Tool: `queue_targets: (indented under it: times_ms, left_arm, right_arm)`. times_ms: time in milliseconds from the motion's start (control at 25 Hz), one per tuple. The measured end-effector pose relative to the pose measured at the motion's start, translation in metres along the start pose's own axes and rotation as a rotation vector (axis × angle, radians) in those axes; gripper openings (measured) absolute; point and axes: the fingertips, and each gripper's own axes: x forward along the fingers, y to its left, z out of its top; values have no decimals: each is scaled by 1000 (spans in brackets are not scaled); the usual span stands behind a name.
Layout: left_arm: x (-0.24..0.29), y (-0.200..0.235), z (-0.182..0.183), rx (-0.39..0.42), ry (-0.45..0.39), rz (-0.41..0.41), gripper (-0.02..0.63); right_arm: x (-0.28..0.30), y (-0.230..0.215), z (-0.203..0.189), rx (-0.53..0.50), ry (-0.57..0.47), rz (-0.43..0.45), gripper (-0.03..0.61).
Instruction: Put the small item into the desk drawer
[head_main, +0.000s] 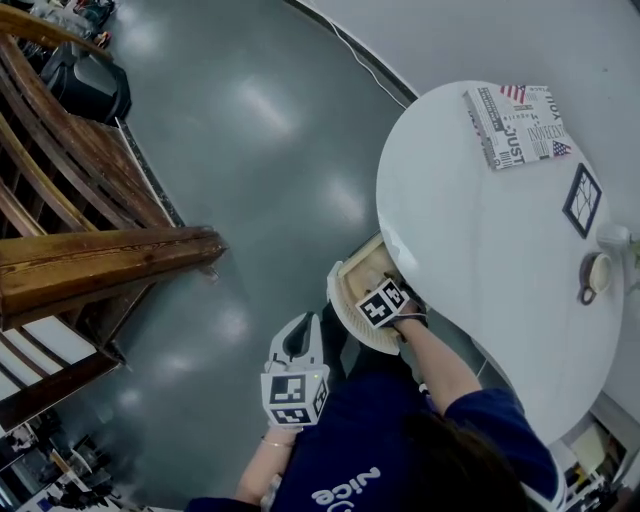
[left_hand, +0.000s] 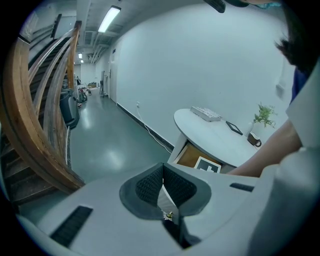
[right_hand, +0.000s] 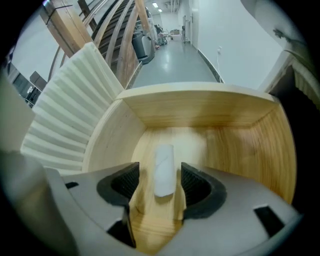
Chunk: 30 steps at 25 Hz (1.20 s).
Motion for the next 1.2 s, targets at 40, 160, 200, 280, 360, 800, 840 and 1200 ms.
queue_targets:
  times_ms: [40,160,200,280,360,800,840,1200]
  left_arm:
    - [0,0,1,1,-5,-3,5]
    - [-1,-1,4,1,-20,-15,5]
    - [-2,-1,6,1,-25,-19,5]
    - [-3,-1,8,2,-34,-28,5]
    - [-3,0,11,3,-42,-38,5]
    - [1,-2,29,34,-83,-97,5]
    - [2,-4,32,42,-86,-107,5]
    - [7,-28,56,97,-130,-196,5]
  right_arm:
    - [-4,1,1,2,-6,-2,272]
    - [-19,4,3,9,-34,-11,272]
    - [-25,6,4,9,-47,-16,272]
    - [-37,8,6,3,-72,-28,272]
    - [-47,9,7,-1,-86,-40,272]
    - [-120,22,23,66,-233,-72,272]
    - [-127,23,25,77,-249,-72,272]
    - [-193,26,38,234,-454,-70,268]
